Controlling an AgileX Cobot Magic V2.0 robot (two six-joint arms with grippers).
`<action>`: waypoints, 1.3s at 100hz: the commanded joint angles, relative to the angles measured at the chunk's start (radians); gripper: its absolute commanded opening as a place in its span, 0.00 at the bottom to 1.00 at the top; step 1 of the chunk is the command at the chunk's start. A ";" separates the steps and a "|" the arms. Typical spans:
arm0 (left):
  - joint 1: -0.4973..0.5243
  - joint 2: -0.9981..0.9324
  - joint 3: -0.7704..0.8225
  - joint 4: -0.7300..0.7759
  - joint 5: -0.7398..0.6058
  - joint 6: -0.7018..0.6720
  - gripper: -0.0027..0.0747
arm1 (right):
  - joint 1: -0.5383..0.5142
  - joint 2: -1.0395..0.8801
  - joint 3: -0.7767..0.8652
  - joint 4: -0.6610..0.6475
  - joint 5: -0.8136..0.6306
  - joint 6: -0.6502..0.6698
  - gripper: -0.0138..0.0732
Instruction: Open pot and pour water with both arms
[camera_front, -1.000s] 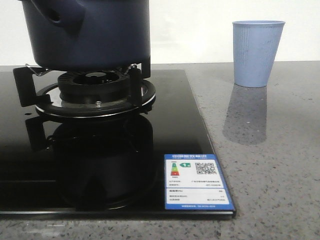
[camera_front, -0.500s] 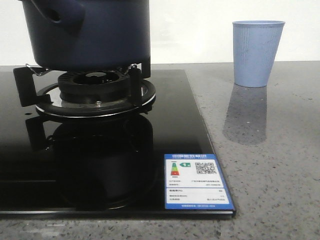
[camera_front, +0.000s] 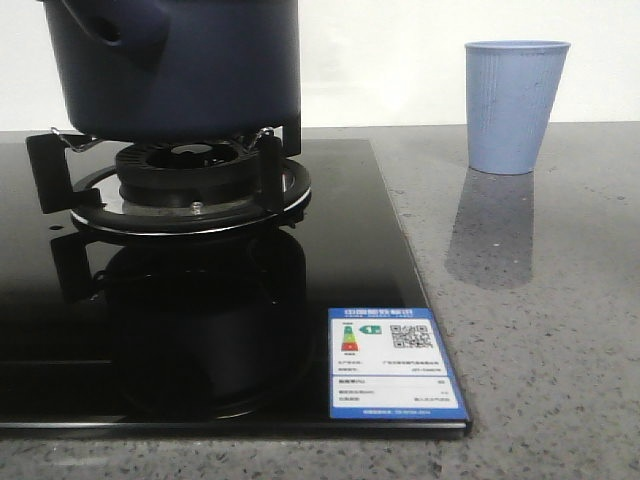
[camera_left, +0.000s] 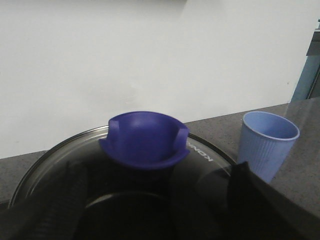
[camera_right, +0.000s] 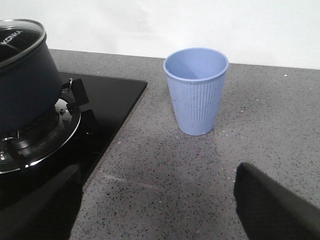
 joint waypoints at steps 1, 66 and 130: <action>-0.010 0.037 -0.072 0.009 -0.080 0.001 0.73 | 0.002 0.007 -0.035 0.007 -0.083 -0.012 0.78; 0.018 0.186 -0.189 0.013 -0.102 0.001 0.62 | 0.002 0.007 -0.035 0.007 -0.081 -0.012 0.78; 0.059 0.051 -0.189 0.022 -0.106 0.003 0.51 | 0.002 0.016 -0.029 0.007 -0.086 -0.012 0.78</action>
